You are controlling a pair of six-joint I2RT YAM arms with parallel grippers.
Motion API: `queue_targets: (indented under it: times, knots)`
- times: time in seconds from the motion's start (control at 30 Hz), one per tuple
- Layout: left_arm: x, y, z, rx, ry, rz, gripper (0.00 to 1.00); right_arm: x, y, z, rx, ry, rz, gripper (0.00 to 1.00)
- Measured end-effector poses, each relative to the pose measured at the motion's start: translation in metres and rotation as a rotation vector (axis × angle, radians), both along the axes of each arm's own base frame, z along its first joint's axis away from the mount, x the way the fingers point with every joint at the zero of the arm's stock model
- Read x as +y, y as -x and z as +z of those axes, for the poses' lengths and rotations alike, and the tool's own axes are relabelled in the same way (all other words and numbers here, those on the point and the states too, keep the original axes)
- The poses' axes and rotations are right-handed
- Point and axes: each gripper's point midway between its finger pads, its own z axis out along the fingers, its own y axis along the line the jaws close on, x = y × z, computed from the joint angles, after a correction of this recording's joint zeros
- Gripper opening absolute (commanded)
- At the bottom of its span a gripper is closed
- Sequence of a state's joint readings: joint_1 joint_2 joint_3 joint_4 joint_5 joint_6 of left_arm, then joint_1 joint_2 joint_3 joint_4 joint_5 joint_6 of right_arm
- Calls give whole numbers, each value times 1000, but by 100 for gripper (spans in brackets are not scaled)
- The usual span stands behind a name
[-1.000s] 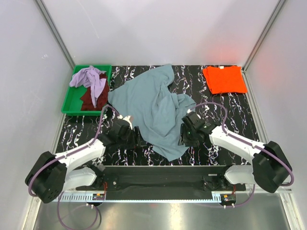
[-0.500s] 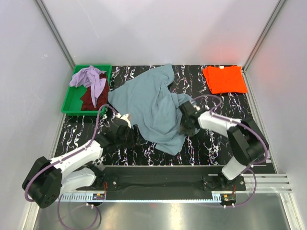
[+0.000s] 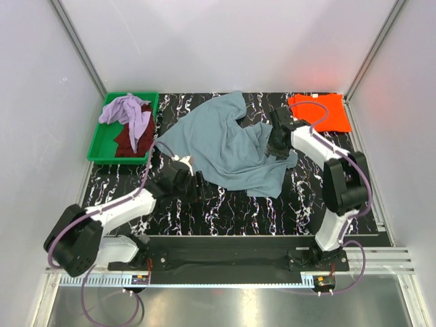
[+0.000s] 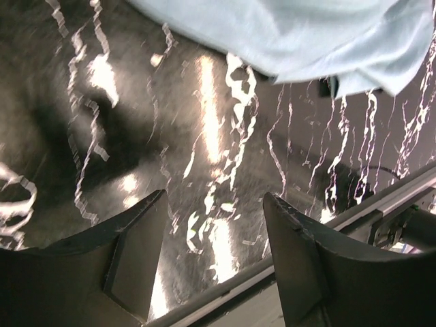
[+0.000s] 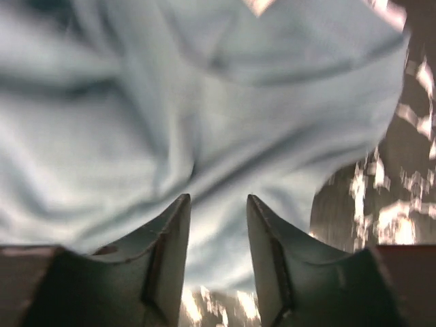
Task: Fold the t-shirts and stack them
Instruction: Flatten the tshirt out
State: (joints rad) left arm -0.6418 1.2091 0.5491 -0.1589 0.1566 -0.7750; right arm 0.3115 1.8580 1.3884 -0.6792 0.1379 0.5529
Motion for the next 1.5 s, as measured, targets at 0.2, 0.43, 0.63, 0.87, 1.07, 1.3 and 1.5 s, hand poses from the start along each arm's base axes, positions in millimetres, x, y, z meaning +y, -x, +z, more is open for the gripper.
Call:
queue_targets:
  times: [0.2,0.43,0.63,0.87,1.07,1.3,1.5]
  knots:
    - [-16,-21,2,17,-15,-15,62,45,74,23,-29,-18,184,40]
    - [17,-60,24,0,50,121,63,99,160,-4,31,-4,436,38]
    - [51,-75,54,-80,99,228,64,94,161,-18,20,41,432,46]
    - [51,-63,54,-83,118,212,63,103,151,-54,44,102,440,44]
    - [54,-54,42,-45,100,213,64,109,136,-53,9,130,419,18]
    - [55,-51,38,-37,96,214,64,73,143,-44,34,273,332,0]
    - [55,-51,39,-40,97,214,64,51,148,34,-95,246,263,0]
